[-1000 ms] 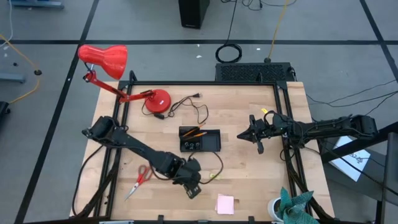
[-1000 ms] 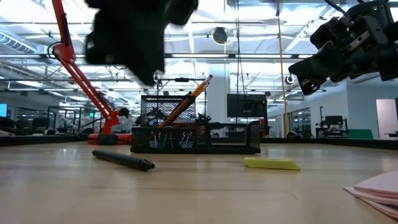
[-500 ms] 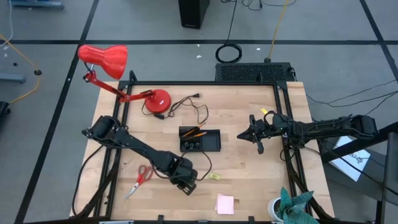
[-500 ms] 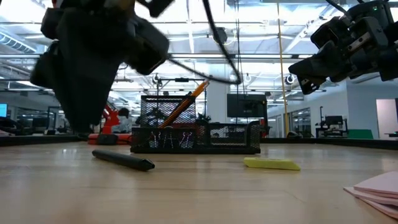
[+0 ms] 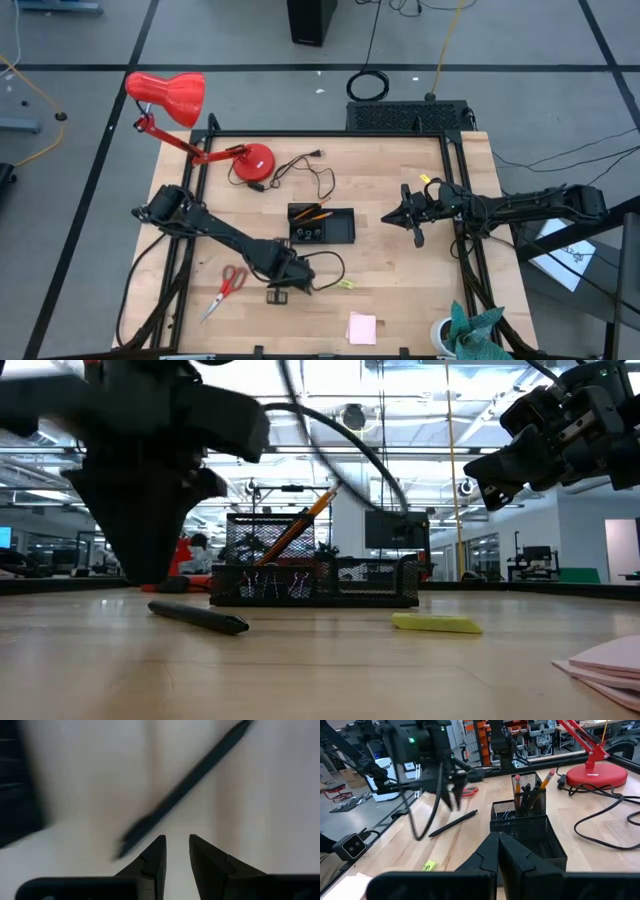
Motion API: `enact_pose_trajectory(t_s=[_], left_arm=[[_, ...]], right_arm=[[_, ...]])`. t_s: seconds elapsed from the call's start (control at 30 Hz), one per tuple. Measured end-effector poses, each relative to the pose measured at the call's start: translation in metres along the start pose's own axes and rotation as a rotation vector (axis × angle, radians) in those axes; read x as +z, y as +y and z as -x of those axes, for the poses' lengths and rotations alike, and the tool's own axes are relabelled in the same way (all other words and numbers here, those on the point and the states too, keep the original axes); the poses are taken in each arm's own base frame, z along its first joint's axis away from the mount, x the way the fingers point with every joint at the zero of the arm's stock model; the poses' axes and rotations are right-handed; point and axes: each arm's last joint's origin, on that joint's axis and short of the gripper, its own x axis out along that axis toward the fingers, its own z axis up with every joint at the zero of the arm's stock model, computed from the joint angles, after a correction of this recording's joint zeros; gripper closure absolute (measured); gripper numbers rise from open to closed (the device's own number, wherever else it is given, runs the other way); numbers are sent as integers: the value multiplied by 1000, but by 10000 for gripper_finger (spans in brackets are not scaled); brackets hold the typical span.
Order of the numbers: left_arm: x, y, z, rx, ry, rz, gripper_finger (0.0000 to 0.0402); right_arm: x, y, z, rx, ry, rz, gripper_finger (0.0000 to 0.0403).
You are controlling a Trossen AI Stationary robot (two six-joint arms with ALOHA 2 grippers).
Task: Pick and place office supplies into organizer
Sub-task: Put the black pen into the desk organizer
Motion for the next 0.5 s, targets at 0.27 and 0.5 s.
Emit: enact_pose_trajectory(t_s=[0.27,0.5], left_arm=[[-2,10,0,128,28,-210,314],[-2,9,0,57,40,-381,314]], right_arm=[[0,0,0,-5,-1,4,399],[0,0,0,-6,3,3,399]])
